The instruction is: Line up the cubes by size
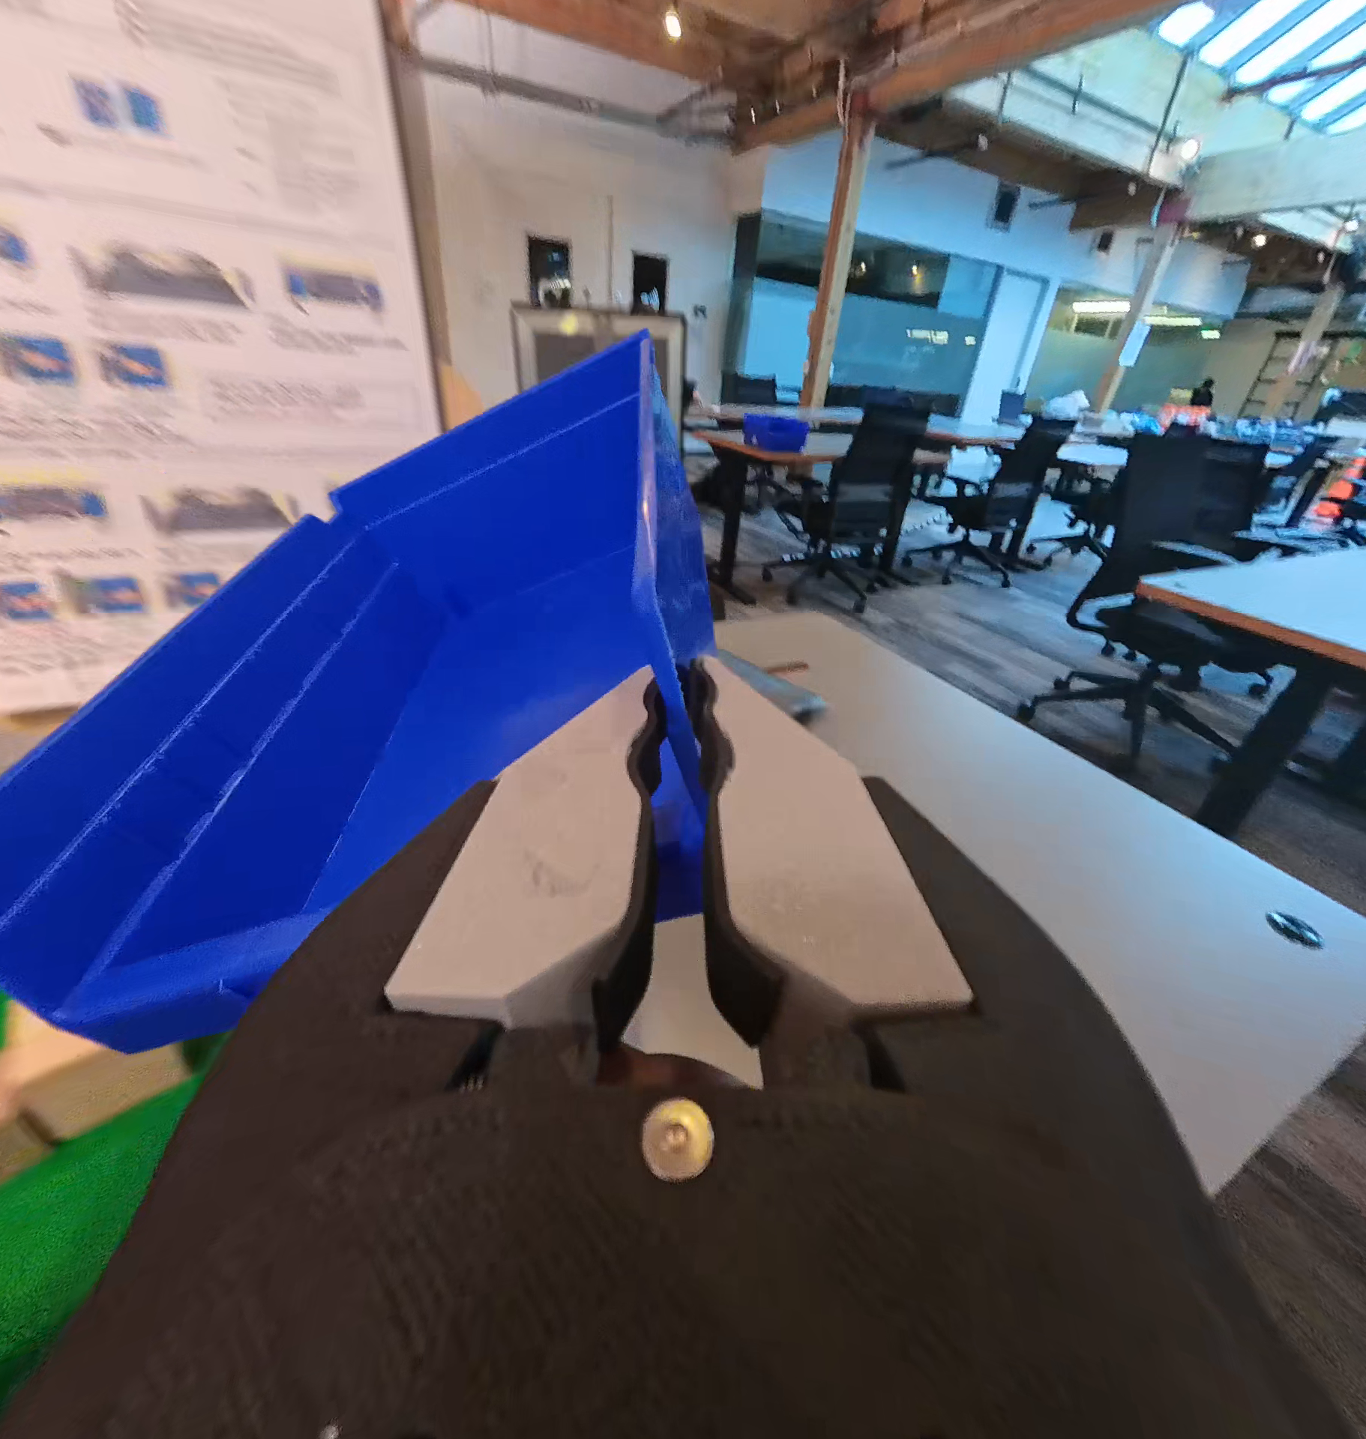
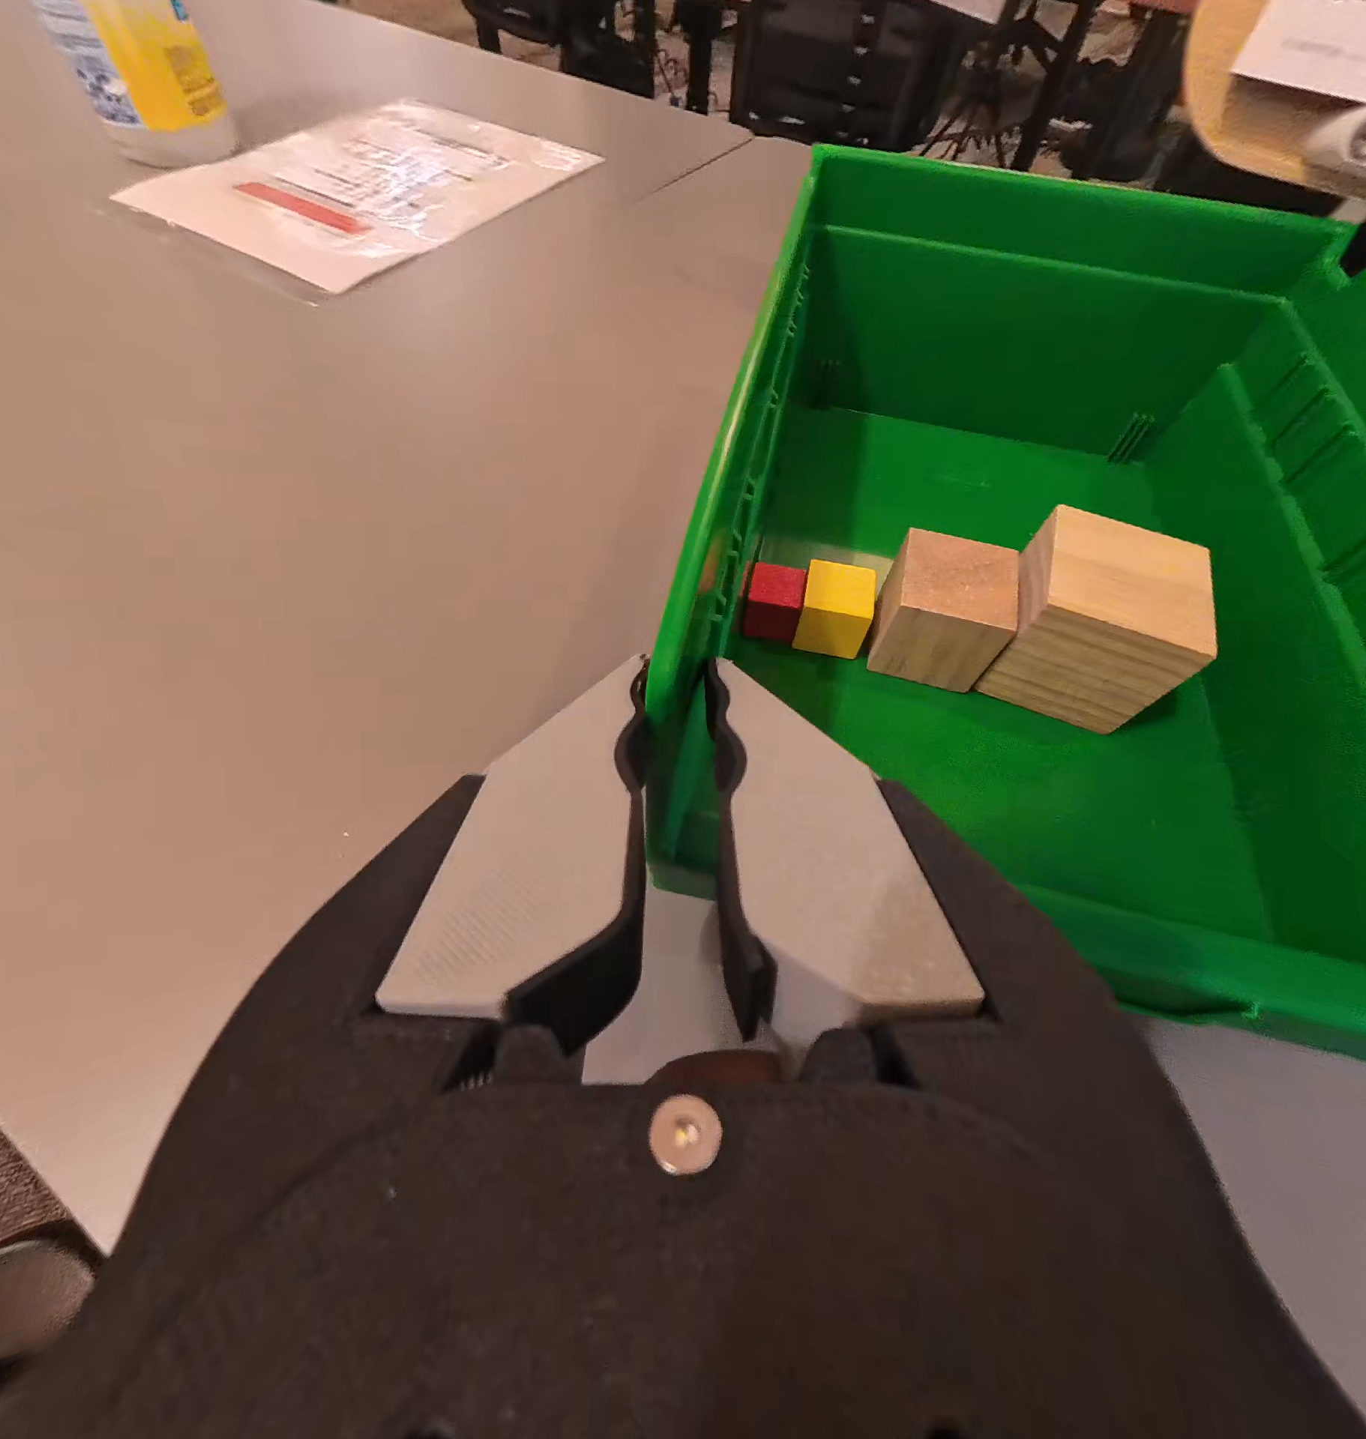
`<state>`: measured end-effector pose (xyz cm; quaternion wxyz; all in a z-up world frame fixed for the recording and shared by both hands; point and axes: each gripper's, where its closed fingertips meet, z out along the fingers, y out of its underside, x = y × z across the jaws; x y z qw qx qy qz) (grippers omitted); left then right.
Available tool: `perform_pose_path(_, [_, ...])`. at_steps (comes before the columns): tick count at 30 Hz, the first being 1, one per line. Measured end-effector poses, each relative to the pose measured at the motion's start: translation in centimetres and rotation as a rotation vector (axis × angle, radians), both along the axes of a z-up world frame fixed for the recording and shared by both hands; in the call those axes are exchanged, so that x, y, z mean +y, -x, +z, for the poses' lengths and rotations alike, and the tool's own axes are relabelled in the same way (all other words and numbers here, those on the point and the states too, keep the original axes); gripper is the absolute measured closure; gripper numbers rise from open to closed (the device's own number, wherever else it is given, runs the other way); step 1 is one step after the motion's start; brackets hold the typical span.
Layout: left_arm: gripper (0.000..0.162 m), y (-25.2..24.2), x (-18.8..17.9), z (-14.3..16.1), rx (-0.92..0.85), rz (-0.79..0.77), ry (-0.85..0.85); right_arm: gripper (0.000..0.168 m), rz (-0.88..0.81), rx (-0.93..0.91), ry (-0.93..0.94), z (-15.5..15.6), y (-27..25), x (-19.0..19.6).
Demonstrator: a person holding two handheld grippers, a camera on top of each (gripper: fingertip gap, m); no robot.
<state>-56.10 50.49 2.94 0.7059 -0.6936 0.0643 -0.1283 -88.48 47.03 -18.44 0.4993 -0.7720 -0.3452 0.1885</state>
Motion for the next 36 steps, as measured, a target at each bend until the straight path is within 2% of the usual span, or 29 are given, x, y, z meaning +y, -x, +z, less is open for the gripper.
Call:
perform_pose_path(6, [0.160, -6.9, 2.2, -10.4, -0.017, -0.072, 0.258, 0.157, 0.052, -0.016, -0.070, -0.1, 0.3, 0.1])
perform_pose_path(9, [0.161, -8.2, 2.7, -13.9, 0.054, -0.052, 0.272, 0.158, 0.066, -0.003, -0.072, -0.4, -0.2, -0.4])
perform_pose_path(12, [0.162, -9.6, 2.4, -17.2, 0.085, -0.062, 0.344, 0.149, 0.069, 0.051, -0.092, 0.4, -1.0, -1.0])
perform_pose_path(13, [0.157, -10.0, 2.3, -17.1, 0.092, -0.070, 0.334, 0.147, 0.075, 0.069, -0.096, 0.7, -1.3, -1.2])
perform_pose_path(14, [0.146, -10.4, 2.0, -16.3, 0.089, -0.083, 0.305, 0.144, 0.085, 0.080, -0.103, 1.0, -1.6, -1.5])
perform_pose_path(16, [0.136, -11.7, 0.5, -14.1, 0.097, -0.156, 0.247, 0.140, 0.105, 0.083, -0.120, 1.6, -2.5, -1.6])
perform_pose_path(18, [0.117, -12.7, -2.3, -12.0, 0.127, -0.252, 0.220, 0.137, 0.129, 0.088, -0.110, 2.5, -3.8, -1.6])
perform_pose_path(20, [0.109, -12.3, -6.1, -8.7, 0.104, -0.362, 0.145, 0.136, 0.143, 0.091, -0.089, 3.5, -5.9, -1.3])
perform_pose_path(22, [0.102, -9.8, -9.6, -4.7, 0.051, -0.421, 0.044, 0.133, 0.164, 0.098, -0.048, 4.1, -8.7, -0.8])
perform_pose_path(24, [0.095, -6.1, -12.4, -2.0, -0.031, -0.479, 0.028, 0.129, 0.190, 0.078, 0.031, 3.7, -12.3, -0.4])
perform_pose_path(26, [0.090, -1.9, -14.5, -0.9, -0.081, -0.538, 0.035, 0.123, 0.214, 0.093, 0.084, 3.7, -16.4, 0.4])
perform_pose_path(28, [0.089, 2.7, -14.9, -1.4, -0.045, -0.533, 0.050, 0.120, 0.262, 0.112, 0.141, 3.9, -20.4, 0.8])
perform_pose_path(31, [0.092, 9.7, -11.7, -5.8, 0.187, -0.389, 0.143, 0.116, 0.234, -0.015, 0.187, 3.1, -25.6, 2.4])
perform_pose_path(33, [0.097, 14.1, -8.1, -11.1, 0.389, -0.281, 0.299, 0.112, 0.228, -0.178, 0.212, 1.6, -27.8, 3.3])
perform_pose_path(36, [0.114, 19.2, -3.1, -18.5, 0.656, -0.152, 0.520, 0.112, 0.245, -0.420, 0.302, -1.2, -29.2, 4.2])
